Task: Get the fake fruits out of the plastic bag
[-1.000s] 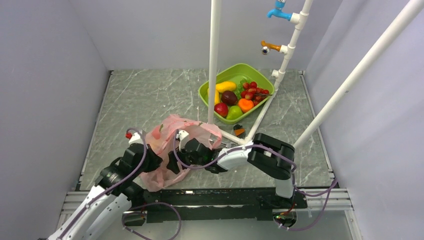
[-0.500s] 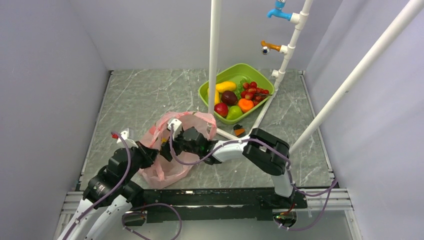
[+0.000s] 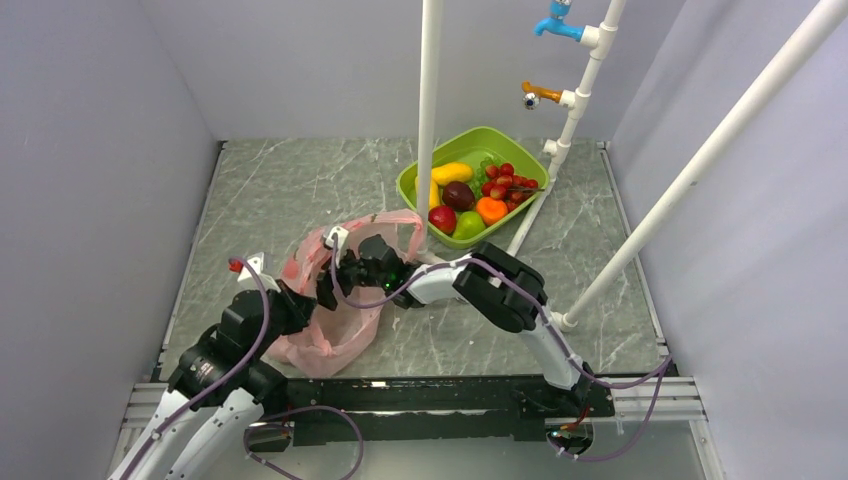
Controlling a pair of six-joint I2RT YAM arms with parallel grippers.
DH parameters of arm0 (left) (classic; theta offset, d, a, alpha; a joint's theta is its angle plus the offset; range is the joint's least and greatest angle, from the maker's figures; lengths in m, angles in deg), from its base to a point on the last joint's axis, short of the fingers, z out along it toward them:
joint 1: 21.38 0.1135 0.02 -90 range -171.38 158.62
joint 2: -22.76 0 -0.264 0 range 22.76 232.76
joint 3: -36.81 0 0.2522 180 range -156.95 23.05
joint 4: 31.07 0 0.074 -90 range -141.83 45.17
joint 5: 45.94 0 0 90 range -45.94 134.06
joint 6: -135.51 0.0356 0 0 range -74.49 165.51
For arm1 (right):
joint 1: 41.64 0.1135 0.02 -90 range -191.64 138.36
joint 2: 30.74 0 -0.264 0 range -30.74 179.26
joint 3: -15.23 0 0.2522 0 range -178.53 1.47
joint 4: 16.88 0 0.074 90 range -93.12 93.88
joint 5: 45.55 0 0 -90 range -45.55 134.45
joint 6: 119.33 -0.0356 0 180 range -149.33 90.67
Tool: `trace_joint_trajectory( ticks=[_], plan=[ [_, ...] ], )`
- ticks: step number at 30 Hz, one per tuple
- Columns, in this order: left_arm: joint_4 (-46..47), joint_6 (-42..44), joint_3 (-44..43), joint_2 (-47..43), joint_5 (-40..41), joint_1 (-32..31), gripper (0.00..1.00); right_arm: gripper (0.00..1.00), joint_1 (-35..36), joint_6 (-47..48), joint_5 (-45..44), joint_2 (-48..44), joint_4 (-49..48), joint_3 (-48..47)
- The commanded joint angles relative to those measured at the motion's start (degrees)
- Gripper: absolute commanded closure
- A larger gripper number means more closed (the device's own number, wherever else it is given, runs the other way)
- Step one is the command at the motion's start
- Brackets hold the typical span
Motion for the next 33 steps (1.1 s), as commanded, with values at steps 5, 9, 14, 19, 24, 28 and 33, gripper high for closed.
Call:
trace_joint_trajectory(
  ticks=[5, 9, 14, 19, 24, 28, 33],
  plan=[
    [6.8, 3.6, -2.7, 4.1, -3.1, -0.2, 0.88, 0.04, 0.4, -3.2, -2.7, -0.7, -4.7, 0.3],
    [7.8, 6.9, -7.7, 9.8, -6.1, -0.2, 0.5, 0.04, -1.9, -7.3, -1.7, -4.4, -7.5, 5.9],
    [2.0, 10.8, -16.6, 15.6, -6.4, 0.0, 0.07, 0.05, -4.0, -6.9, -0.6, -8.7, -8.0, 12.5],
    [-10.2, 12.6, -27.7, 21.2, 0.4, 2.7, 0.01, 0.05, -4.5, -5.6, 1.0, -10.7, -7.7, 15.7],
    [-10.2, 18.4, -26.3, 29.0, -12.8, 20.2, 0.17, 0.05, -4.5, -5.6, 1.0, -11.1, -7.0, 15.4],
    [-1.6, 22.3, -20.7, 36.5, -20.8, 29.8, 0.33, 0.04, -4.4, -7.3, 0.4, -11.0, -6.5, 14.7],
    [4.8, 25.9, -19.6, 47.4, -25.7, 31.9, 0.49, 0.03, -3.1, -17.6, -6.7, -11.5, -1.4, 12.7]
  ],
)
